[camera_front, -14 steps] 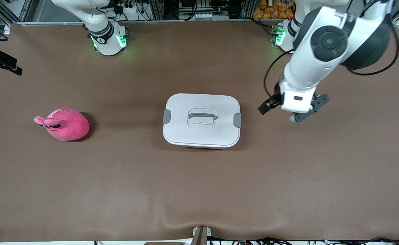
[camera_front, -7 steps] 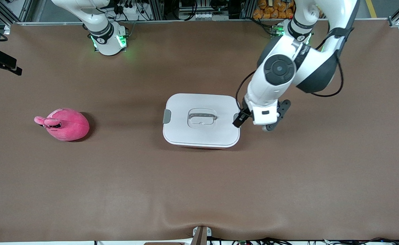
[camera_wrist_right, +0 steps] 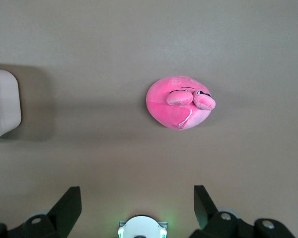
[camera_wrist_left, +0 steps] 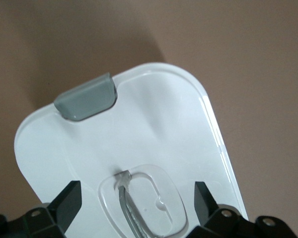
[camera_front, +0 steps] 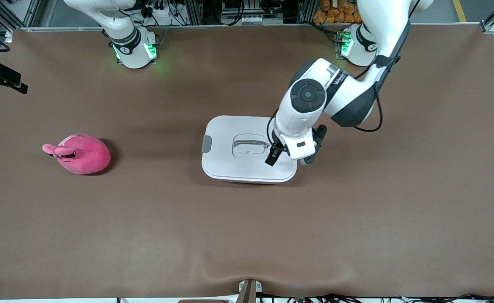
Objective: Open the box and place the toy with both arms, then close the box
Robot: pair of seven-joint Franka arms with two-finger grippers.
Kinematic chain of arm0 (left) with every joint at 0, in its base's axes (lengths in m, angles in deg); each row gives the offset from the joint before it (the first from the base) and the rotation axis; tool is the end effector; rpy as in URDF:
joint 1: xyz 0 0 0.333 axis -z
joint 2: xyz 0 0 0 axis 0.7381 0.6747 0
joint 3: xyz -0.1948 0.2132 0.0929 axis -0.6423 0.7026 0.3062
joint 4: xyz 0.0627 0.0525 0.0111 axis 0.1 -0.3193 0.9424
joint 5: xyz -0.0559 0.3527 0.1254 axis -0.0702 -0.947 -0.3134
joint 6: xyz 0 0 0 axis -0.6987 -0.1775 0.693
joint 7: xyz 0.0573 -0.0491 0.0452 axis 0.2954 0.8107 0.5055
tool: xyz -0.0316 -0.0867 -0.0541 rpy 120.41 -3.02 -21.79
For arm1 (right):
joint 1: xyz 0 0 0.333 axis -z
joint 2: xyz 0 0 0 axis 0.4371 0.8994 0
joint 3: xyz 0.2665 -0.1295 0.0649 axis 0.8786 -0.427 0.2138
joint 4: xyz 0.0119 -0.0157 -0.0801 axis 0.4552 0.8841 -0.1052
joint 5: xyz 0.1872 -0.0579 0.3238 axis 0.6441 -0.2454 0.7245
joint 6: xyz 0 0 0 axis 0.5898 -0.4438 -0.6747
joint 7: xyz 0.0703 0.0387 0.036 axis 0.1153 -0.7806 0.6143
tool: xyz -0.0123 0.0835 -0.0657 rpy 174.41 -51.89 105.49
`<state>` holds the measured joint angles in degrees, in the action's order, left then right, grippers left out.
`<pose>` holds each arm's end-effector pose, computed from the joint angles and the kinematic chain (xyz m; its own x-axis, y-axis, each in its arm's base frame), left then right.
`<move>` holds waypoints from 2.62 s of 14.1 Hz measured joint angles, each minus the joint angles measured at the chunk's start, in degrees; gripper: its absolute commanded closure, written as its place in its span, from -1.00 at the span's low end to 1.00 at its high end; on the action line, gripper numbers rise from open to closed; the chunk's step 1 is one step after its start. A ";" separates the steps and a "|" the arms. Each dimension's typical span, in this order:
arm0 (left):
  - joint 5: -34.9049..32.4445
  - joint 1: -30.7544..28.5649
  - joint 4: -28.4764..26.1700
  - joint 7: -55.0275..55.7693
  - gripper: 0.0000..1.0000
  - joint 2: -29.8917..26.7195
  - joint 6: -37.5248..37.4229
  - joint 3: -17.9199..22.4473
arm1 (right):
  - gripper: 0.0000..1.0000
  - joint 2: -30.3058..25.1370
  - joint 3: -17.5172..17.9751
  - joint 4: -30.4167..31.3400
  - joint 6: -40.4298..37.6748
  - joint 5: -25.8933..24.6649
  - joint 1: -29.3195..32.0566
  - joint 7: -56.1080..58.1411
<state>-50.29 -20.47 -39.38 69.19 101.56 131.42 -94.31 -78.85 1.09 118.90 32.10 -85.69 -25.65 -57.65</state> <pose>0.5394 -0.4137 0.3872 0.4313 0.8963 -0.1030 0.9001 -0.4352 -0.0184 0.5066 -0.0454 0.6464 0.9937 0.0079 -0.1114 0.0041 -0.9994 -0.0347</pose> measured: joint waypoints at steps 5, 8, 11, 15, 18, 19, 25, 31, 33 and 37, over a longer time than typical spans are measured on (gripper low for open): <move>0.00 1.86 0.95 7.35 -1.00 1.82 3.10 0.03 | -1.00 0.14 -0.04 0.00 0.00 -0.03 0.00 0.00; 0.00 3.48 2.16 10.64 -1.00 3.71 3.59 0.11 | -1.00 0.33 -0.04 0.00 0.00 -0.05 0.00 0.00; 0.00 5.04 2.85 12.99 -1.00 4.90 4.21 0.17 | -1.00 0.82 -0.04 0.05 -0.01 -0.05 0.00 0.00; 0.00 6.47 3.03 14.46 -0.74 5.43 4.22 0.19 | -1.00 2.61 -0.05 0.12 -0.03 -0.16 0.02 0.00; -0.01 7.10 3.03 17.24 -0.60 5.98 4.22 0.20 | -1.00 4.33 -0.05 0.17 -0.13 -0.19 0.02 0.00; -0.17 7.39 3.03 18.35 -0.57 6.16 4.22 0.21 | -1.00 4.75 -0.05 0.20 -0.20 -0.19 0.02 0.01; -0.60 8.01 3.21 22.48 -0.20 6.38 4.22 0.29 | -1.00 6.83 -0.03 0.40 -0.40 -0.19 0.01 5.70; -0.61 8.06 3.24 24.08 -0.01 6.38 4.16 0.33 | -1.00 9.39 -0.08 0.79 -0.27 -0.23 0.17 17.06; -0.61 8.29 3.24 24.16 0.00 6.38 4.15 0.33 | -1.00 10.58 -0.25 0.91 0.12 -0.29 0.44 21.14; -0.61 8.48 3.24 24.77 0.10 6.41 3.79 0.33 | -1.00 12.95 -0.45 1.52 1.40 -1.55 0.54 28.29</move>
<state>-50.90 -12.00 -36.14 93.96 107.97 135.21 -93.97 -65.90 0.64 120.42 33.51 -87.24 -25.10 -29.36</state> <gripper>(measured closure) 0.520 0.000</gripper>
